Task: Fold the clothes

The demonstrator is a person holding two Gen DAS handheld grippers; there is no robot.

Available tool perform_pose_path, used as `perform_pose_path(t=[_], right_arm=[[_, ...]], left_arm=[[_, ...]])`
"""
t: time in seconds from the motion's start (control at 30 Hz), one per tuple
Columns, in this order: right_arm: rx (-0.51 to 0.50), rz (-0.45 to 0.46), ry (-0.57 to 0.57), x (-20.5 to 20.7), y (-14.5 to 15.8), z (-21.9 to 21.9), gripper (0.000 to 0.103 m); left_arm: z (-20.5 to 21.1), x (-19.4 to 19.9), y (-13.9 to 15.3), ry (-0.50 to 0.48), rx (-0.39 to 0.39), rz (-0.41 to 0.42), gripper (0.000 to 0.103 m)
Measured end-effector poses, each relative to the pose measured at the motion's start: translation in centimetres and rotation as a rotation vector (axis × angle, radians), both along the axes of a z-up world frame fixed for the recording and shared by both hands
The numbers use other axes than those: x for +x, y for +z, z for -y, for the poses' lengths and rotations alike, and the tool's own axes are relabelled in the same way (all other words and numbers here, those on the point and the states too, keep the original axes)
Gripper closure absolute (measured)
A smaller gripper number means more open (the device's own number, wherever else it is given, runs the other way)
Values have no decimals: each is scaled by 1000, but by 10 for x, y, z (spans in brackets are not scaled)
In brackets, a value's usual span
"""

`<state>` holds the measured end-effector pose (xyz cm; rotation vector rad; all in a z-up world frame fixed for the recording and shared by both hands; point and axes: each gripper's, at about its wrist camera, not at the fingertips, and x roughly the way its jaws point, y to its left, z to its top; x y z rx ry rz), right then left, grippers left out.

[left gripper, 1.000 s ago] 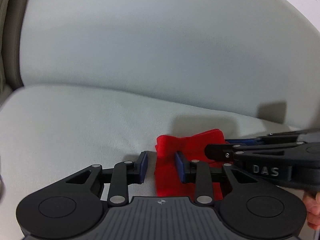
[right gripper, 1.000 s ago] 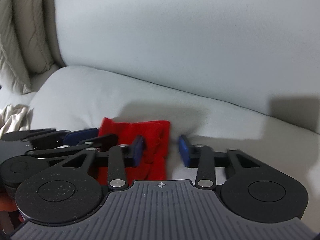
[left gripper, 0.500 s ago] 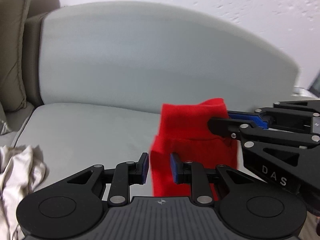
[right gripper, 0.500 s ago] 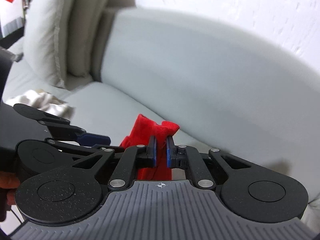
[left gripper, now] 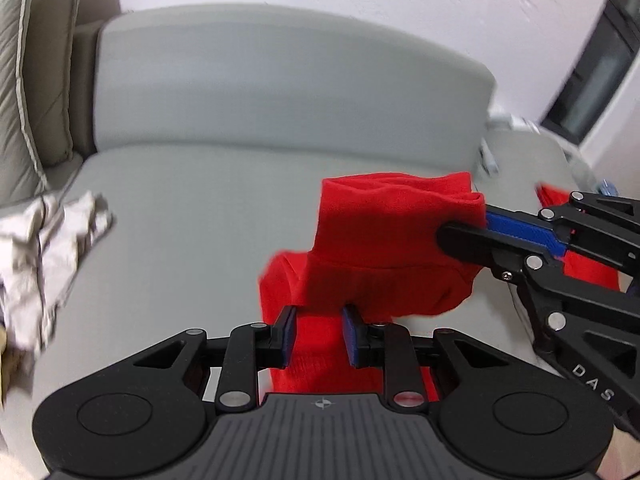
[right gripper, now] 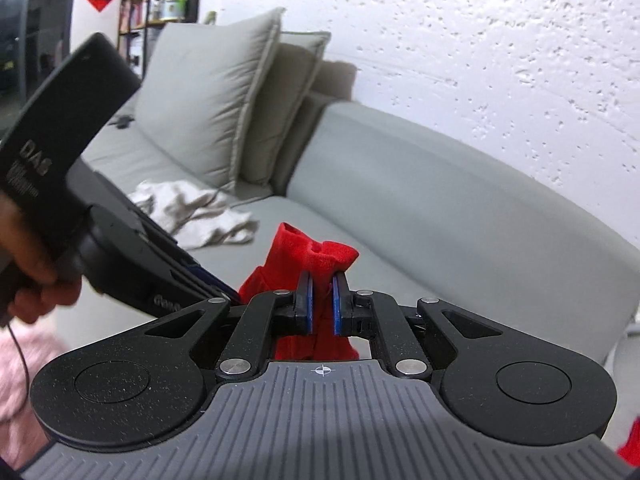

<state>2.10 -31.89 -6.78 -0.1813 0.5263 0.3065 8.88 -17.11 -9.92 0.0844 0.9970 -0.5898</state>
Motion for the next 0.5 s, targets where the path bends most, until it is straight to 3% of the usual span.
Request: perform_pose_path(t=[0.27, 0.4, 0.5], right_arm=[[-15, -19, 34, -93, -40, -14, 94], [-23, -45, 52, -132, -58, -21, 93], [-39, -95, 69, -152, -70, -25, 81]], left_arm=[[-21, -78, -42, 15, 30, -89, 80], [-24, -115, -59, 4, 55, -74, 74], [-26, -131, -66, -22, 86, -85, 73]])
